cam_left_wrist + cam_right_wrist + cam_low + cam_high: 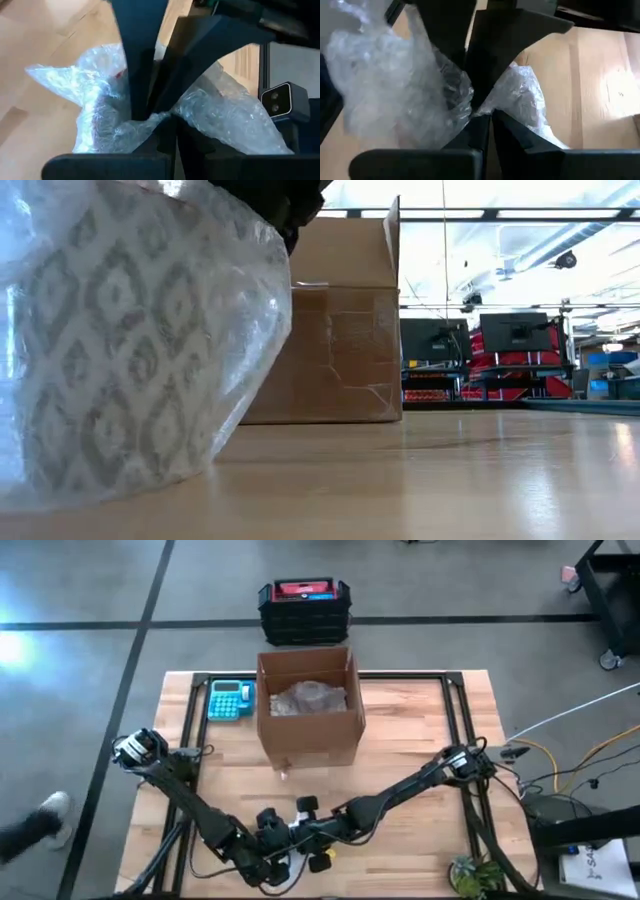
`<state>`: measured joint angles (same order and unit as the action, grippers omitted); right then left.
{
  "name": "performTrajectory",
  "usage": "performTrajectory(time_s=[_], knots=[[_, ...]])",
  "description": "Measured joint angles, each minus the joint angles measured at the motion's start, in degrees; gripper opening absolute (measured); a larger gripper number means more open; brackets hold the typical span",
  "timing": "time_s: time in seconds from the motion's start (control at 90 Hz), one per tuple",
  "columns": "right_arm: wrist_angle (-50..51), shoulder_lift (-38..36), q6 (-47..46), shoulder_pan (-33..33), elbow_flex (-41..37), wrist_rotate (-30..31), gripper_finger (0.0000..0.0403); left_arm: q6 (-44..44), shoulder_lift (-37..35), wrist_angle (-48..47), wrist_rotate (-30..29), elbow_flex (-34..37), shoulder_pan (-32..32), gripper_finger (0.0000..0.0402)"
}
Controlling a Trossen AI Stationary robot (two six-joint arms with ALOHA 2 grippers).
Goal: Wrap mug
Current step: Wrap the gray mug with transparent bubble wrap
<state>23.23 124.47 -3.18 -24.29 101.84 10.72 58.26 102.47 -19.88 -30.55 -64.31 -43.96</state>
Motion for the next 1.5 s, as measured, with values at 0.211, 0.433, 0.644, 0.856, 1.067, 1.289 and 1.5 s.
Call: performTrajectory(time_s=[0.211, 0.433, 0.644, 0.856, 1.067, 1.289, 1.5], knots=[[8.68, -3.94, 0.77, -0.91, 5.46, -0.56, 0.0014, 0.32, -2.55, -0.28, -1.19, 0.22, -0.14, 0.0000], [6.11, -1.59, 0.80, -1.41, 6.08, -4.83, 0.0014, -0.22, -3.25, 0.69, -2.63, 0.42, -0.14, 0.0000], [4.81, 3.49, -0.95, 0.43, 6.21, -4.94, 0.0014, -0.68, -3.48, 0.82, -2.47, 0.30, -0.12, 0.0000], [4.29, 4.62, -1.85, 0.53, 6.10, -4.87, 0.0014, -0.19, -5.35, -7.29, 1.08, -5.60, -0.68, 0.0000], [4.67, 4.54, -1.89, 0.59, 6.45, -4.67, 0.0013, 3.74, -6.62, -23.45, 1.25, -14.66, -3.71, 0.0000], [4.87, 4.54, -1.94, 0.61, 6.45, -4.70, 0.0013, 3.78, -5.26, -11.81, 5.65, -13.38, -7.62, 0.0000], [4.78, 4.54, -2.19, 0.60, 6.43, -4.69, 0.0014, 3.80, 0.25, -4.30, 7.03, -8.18, -8.05, 0.0000]])
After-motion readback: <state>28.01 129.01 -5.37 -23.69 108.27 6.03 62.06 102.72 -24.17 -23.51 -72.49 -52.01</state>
